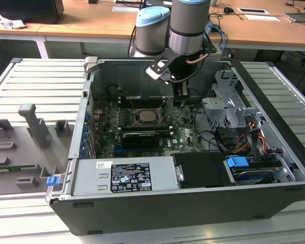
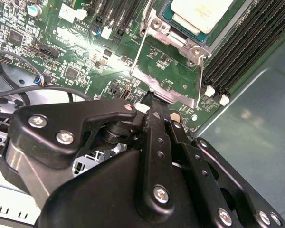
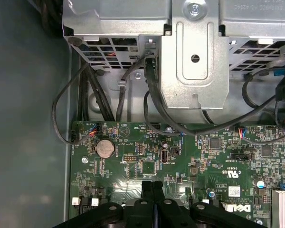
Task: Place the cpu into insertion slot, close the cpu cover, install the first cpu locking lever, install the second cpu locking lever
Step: 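Close the cpu cover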
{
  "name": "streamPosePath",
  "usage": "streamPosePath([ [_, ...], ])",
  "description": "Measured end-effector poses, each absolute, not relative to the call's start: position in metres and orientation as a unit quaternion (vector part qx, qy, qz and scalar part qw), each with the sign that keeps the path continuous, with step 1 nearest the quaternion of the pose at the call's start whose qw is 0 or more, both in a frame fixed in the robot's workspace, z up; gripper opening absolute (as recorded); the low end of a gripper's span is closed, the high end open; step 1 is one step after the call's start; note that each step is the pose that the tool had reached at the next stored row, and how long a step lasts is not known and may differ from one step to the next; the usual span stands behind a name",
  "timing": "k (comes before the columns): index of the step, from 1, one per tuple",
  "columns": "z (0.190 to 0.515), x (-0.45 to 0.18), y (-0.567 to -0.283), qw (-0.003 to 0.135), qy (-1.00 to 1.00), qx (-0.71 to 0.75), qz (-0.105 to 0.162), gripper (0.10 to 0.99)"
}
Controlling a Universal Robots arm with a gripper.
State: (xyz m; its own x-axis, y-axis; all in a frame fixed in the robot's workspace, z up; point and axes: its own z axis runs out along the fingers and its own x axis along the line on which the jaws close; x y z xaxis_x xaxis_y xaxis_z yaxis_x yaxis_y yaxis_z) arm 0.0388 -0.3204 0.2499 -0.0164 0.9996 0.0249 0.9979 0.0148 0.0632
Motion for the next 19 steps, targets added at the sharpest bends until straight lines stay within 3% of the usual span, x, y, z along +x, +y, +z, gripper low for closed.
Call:
streamPosePath([
  [19,0.2499,0.0360,-0.3204,0.013,0.712,0.701,0.031,0.106],
])
